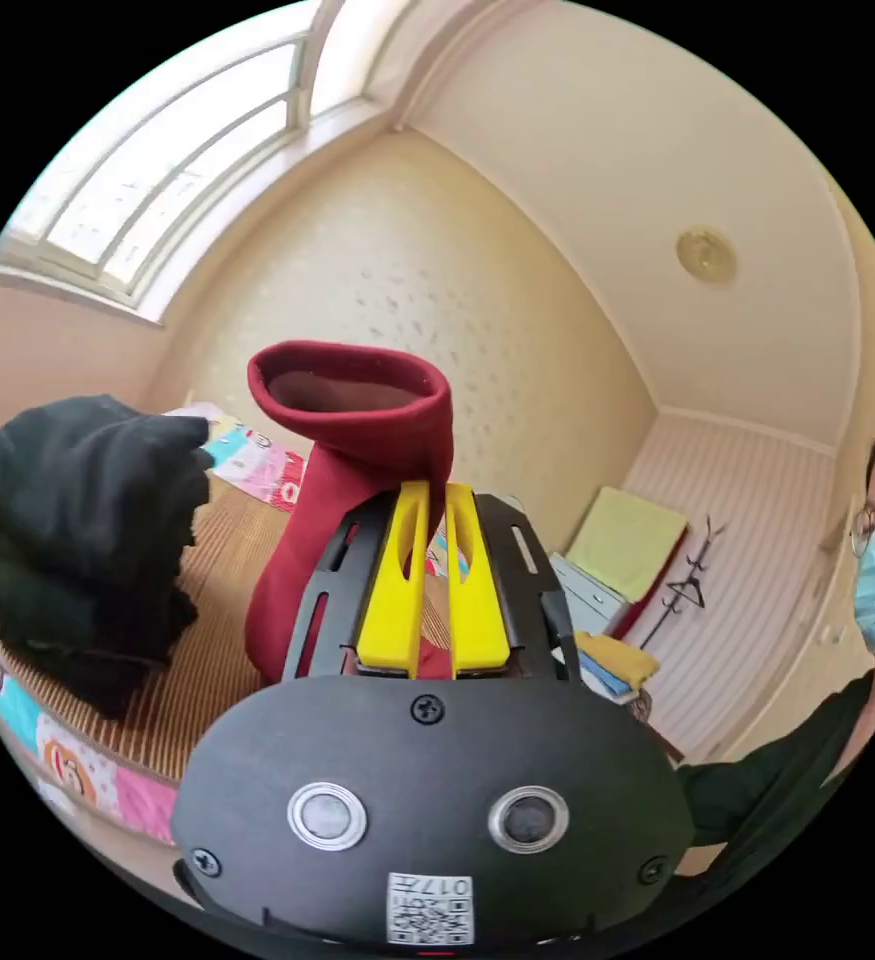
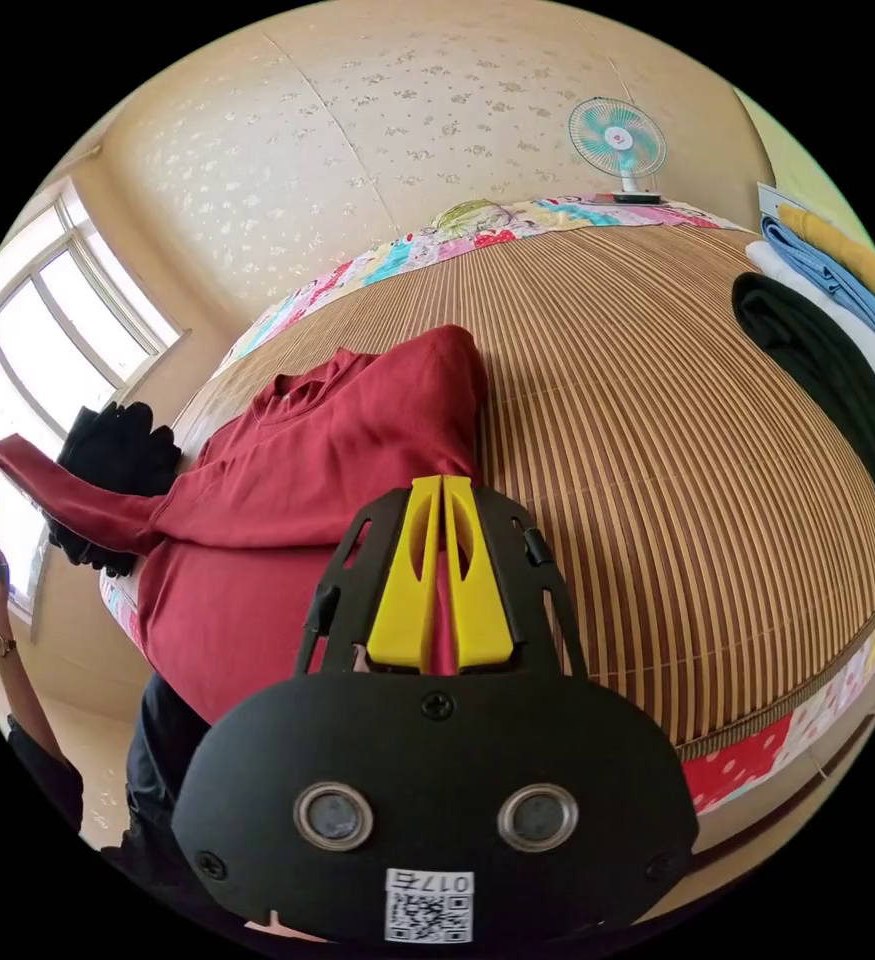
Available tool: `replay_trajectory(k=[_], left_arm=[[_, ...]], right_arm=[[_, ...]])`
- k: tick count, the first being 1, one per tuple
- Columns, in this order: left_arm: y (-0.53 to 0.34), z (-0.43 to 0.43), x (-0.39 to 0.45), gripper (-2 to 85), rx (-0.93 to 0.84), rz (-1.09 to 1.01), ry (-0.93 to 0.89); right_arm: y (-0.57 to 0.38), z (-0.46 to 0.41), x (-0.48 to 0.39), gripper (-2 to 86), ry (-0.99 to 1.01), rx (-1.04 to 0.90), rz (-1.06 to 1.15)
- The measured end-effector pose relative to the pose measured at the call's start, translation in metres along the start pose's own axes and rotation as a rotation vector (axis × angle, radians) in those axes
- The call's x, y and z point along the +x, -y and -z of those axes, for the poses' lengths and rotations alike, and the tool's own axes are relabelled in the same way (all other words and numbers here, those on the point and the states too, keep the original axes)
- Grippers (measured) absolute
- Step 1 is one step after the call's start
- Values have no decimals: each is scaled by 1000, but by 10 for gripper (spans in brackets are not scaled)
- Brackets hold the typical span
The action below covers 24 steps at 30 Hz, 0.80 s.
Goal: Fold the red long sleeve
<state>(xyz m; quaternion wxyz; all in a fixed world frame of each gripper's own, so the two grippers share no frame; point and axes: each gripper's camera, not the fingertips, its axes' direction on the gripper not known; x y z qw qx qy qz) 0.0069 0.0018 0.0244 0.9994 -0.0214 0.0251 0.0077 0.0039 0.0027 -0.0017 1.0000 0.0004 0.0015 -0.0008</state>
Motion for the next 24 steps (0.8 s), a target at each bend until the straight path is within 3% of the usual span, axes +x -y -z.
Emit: replay_trajectory(k=[2, 3, 5, 8, 10, 15, 18, 20, 24], left_arm=[[-22, -107, 30, 39, -180, -46, -124], [-32, -134, 39, 40, -228, -71, -128], [-100, -244, 67, 55, -498, -160, -104], [-191, -306, 69, 66, -711, -86, -210], [-232, -302, 65, 67, -709, -49, -216], [-296, -249, 30, 76, -708, 76, -33], [-305, -186, 16, 79, -600, 83, 189], [-310, -149, 6, 80, -531, 90, 482], [-321, -150, -14, 103, -679, 87, 584]], right_arm=[[-4, 3, 6, 3, 3, 1, 0], [-6, 4, 11, 3, 10, 1, -3], [-9, 7, 19, 3, 28, 2, -9], [-16, 12, 32, 4, 65, 9, -21], [-19, 13, 41, 4, 91, 11, -34], [-26, 14, 53, 4, 118, 13, -43], [-30, 14, 54, 6, 117, 13, -42], [-30, 15, 52, 7, 111, 8, -40], [-36, 39, 30, 12, 94, -25, -37]])
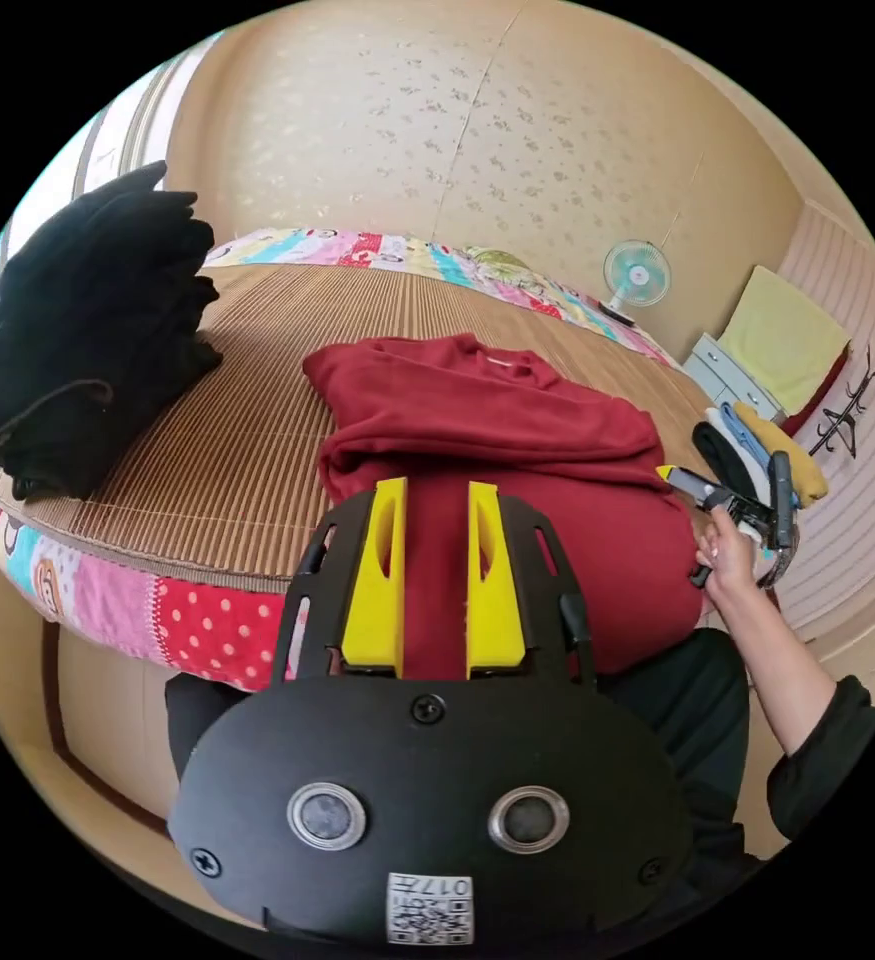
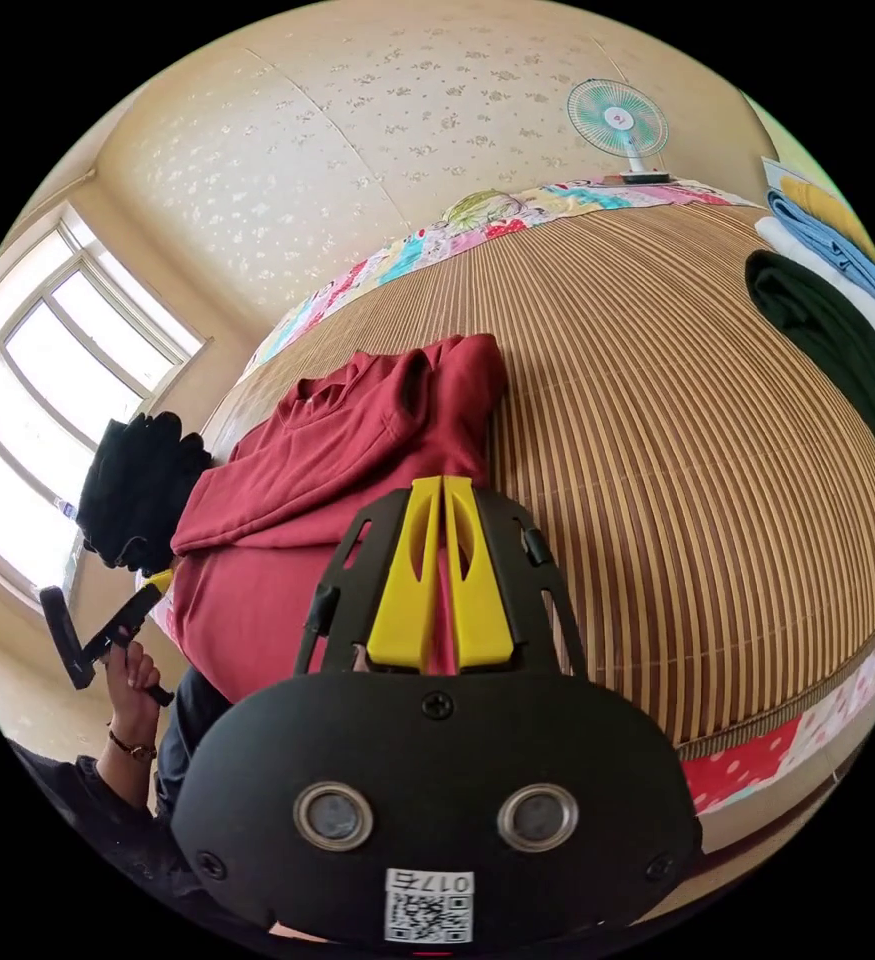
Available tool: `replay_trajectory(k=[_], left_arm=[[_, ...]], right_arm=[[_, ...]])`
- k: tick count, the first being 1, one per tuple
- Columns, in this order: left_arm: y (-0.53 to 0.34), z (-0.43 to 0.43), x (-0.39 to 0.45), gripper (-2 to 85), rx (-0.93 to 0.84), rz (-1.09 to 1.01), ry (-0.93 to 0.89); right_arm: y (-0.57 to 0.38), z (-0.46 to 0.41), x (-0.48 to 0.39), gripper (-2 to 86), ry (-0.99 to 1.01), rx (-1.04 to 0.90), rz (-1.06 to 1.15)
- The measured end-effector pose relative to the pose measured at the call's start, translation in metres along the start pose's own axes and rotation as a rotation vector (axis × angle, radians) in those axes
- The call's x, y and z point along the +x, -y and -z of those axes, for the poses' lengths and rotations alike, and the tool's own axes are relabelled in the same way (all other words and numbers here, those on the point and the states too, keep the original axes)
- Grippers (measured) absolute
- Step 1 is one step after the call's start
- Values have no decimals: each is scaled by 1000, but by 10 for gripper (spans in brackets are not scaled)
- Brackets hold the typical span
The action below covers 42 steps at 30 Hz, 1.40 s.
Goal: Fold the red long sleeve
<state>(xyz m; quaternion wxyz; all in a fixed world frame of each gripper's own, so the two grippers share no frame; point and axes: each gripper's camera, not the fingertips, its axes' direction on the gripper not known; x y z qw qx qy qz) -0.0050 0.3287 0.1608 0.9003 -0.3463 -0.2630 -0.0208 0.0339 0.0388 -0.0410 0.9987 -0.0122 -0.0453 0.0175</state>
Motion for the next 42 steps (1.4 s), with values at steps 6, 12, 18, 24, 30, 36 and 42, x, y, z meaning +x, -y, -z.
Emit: replay_trajectory(k=[6, 12, 18, 24, 30, 36, 42], left_arm=[[-30, -27, 22, 87, 4, 15, 67], [-1, -80, 50, 77, -116, 8, 180], [46, -125, 53, 66, -198, -12, 161], [79, -163, 58, 63, -170, -57, 167], [101, -192, 74, 62, -121, -76, 230], [113, -208, 72, 60, -98, -60, 203], [124, -219, 73, 53, -87, -50, 186]], right_arm=[[-76, 19, -74, 59, -123, 0, 78], [-70, -33, -101, 94, -314, -125, 119], [-27, -79, -127, 88, -412, -213, 189], [7, -117, -136, 86, -434, -191, 201], [38, -145, -142, 84, -428, -190, 204], [58, -168, -149, 79, -434, -181, 206], [74, -186, -156, 74, -416, -183, 213]])
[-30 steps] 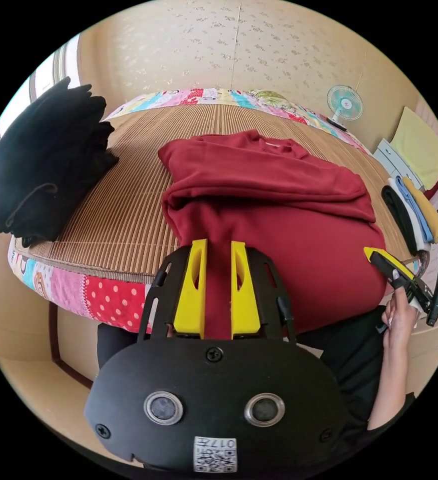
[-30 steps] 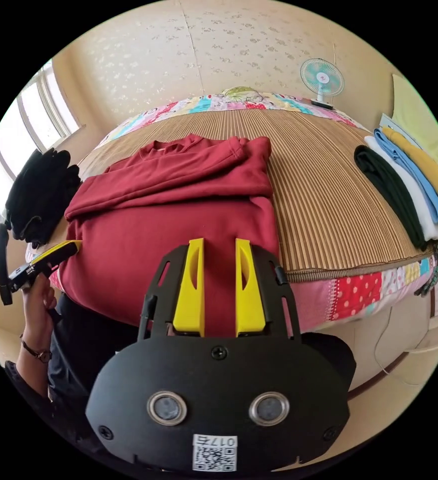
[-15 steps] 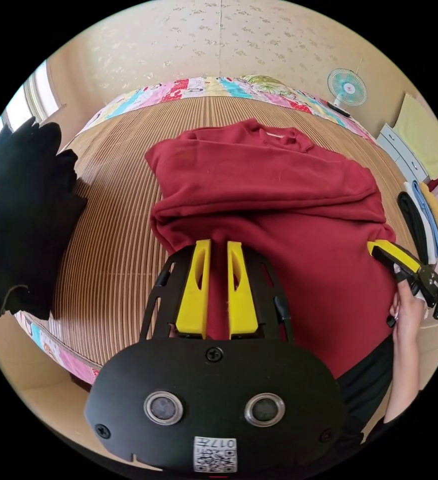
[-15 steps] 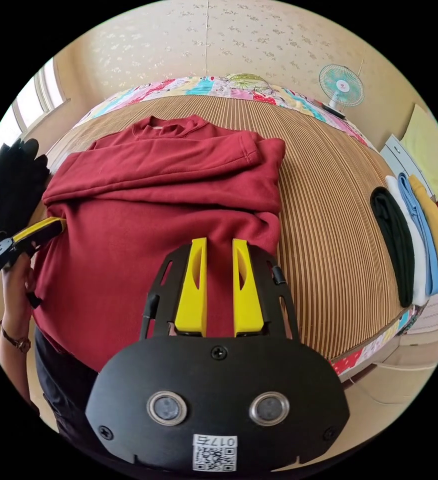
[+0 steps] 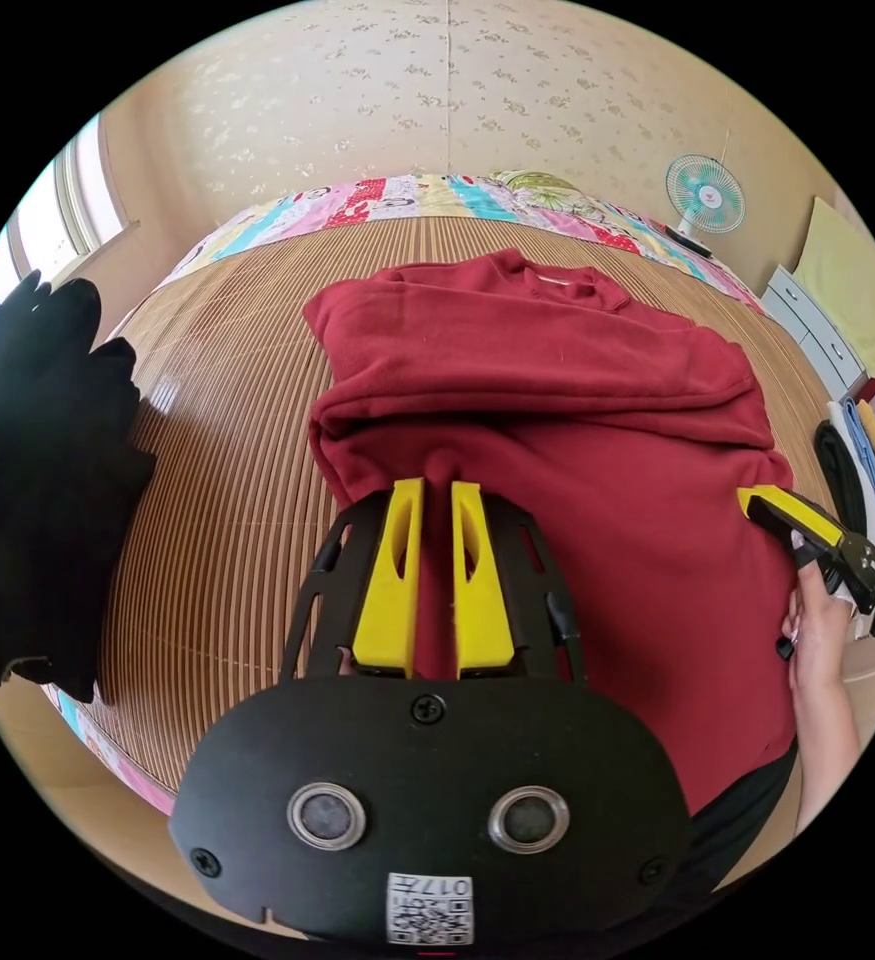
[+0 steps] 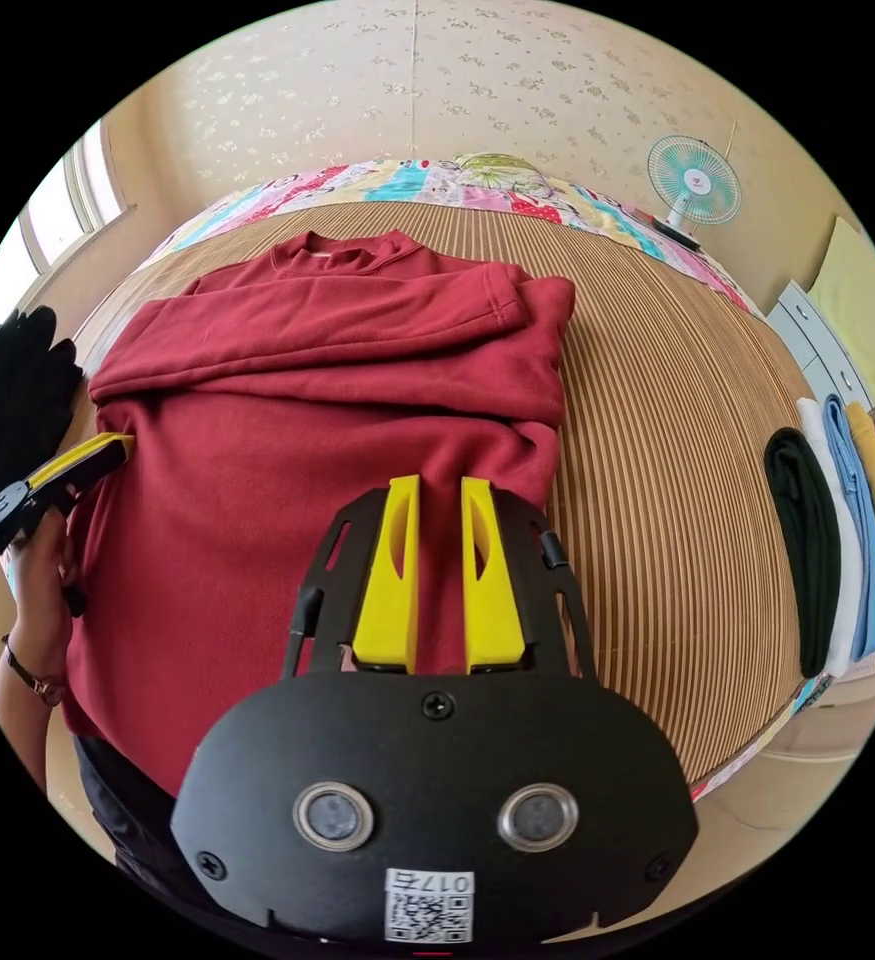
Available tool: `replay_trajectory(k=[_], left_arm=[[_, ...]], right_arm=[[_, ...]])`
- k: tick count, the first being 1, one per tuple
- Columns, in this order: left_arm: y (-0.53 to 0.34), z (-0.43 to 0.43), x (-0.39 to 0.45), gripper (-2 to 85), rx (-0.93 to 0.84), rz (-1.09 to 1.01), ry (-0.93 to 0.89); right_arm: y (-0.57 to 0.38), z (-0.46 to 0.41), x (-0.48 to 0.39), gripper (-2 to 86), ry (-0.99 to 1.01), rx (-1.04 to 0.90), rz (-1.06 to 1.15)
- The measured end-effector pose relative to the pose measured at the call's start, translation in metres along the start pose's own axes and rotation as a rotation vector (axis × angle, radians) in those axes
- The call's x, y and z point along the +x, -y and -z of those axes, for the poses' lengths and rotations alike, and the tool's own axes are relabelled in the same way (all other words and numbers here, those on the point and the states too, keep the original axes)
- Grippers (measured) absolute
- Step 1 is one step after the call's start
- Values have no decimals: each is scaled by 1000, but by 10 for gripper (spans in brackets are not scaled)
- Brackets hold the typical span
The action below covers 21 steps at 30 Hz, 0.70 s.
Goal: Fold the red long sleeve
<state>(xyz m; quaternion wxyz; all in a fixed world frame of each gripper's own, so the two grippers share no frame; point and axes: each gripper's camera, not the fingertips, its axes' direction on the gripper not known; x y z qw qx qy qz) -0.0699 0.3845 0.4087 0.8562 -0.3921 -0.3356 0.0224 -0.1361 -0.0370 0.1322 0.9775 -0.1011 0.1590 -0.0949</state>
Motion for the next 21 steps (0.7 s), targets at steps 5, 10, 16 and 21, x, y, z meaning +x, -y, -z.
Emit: replay_trajectory(k=[5, 10, 16, 21], left_arm=[[1, -1, -2, 51, 2, 19, -39], [2, 0, 7, 51, 12, 10, -23], [9, 6, 18, 51, 17, -1, 2], [19, 13, 24, 51, 16, 0, 6]], right_arm=[[8, -1, -6, 73, 16, -2, -2], [-2, 25, 0, 85, 143, -31, -21], [-74, 41, -40, 113, 123, 9, 9], [-82, 39, -61, 118, 34, 97, 30]])
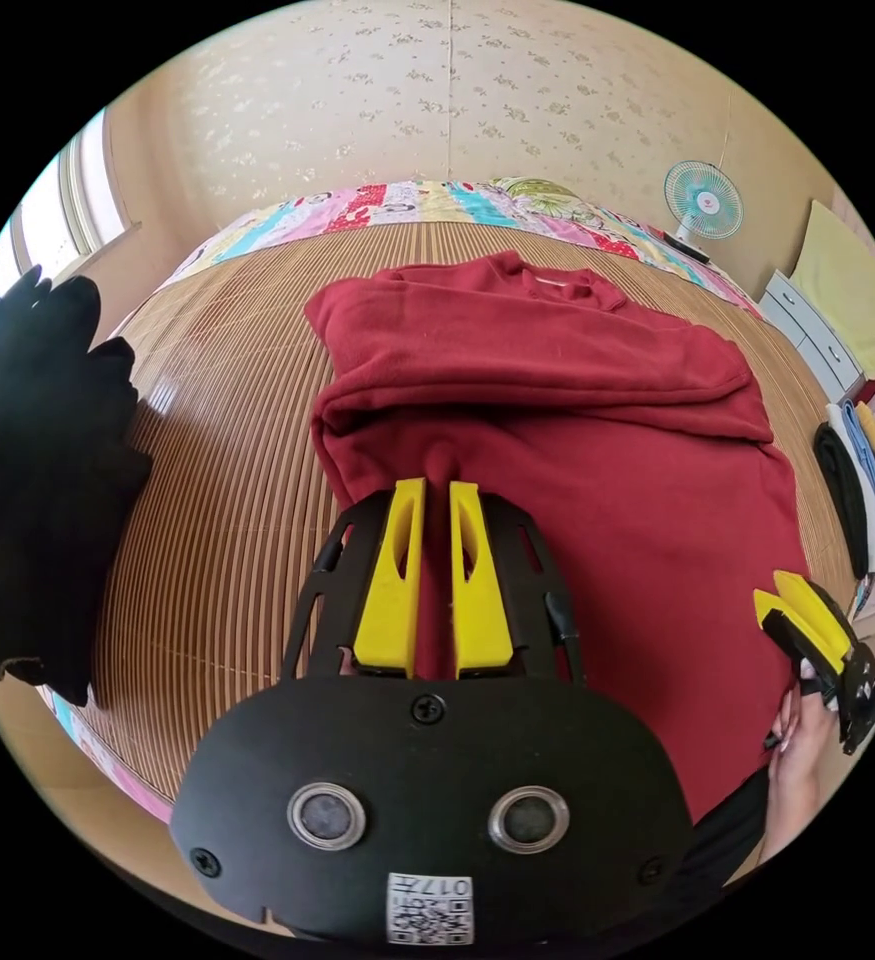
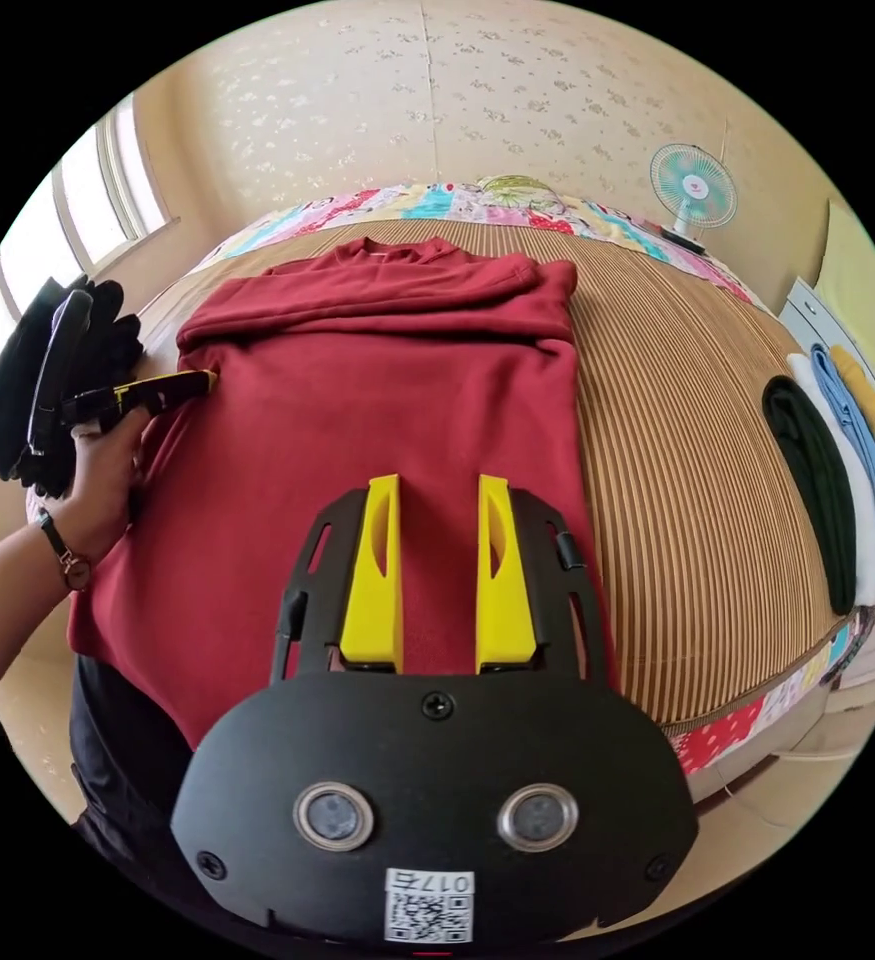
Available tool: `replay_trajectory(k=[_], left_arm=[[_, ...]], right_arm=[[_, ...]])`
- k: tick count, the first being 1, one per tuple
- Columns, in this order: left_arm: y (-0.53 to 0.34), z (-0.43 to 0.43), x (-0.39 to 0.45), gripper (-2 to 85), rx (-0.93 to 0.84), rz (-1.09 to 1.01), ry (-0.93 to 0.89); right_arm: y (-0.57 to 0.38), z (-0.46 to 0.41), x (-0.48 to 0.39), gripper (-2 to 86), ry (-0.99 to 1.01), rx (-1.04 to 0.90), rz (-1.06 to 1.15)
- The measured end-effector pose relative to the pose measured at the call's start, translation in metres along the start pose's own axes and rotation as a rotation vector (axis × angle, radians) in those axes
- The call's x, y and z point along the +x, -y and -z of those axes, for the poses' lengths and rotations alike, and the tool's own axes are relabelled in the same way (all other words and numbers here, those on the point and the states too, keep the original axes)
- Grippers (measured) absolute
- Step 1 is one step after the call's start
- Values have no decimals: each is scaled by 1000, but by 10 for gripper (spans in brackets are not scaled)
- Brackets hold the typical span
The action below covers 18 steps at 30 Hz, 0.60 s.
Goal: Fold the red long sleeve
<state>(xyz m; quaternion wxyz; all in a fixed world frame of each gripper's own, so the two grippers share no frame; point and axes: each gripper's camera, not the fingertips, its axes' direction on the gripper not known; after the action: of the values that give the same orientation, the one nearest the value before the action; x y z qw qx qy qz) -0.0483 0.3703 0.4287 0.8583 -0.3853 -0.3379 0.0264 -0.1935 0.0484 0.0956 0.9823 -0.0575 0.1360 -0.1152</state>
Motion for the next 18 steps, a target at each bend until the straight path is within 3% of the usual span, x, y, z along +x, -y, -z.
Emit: replay_trajectory(k=[7, 12, 15, 18], left_arm=[[-5, 42, -11, 57, 11, -8, -118], [-125, 161, -27, 40, 307, -66, -197], [-189, 189, -50, 51, 210, 15, -244], [-223, 188, -83, 122, 109, 104, -246]], right_arm=[[5, 0, -9, 116, -16, 12, 12], [11, 3, -12, 115, -22, 28, 14], [16, 5, -11, 114, -21, 33, 13], [21, 7, -12, 113, -36, 35, 18]])
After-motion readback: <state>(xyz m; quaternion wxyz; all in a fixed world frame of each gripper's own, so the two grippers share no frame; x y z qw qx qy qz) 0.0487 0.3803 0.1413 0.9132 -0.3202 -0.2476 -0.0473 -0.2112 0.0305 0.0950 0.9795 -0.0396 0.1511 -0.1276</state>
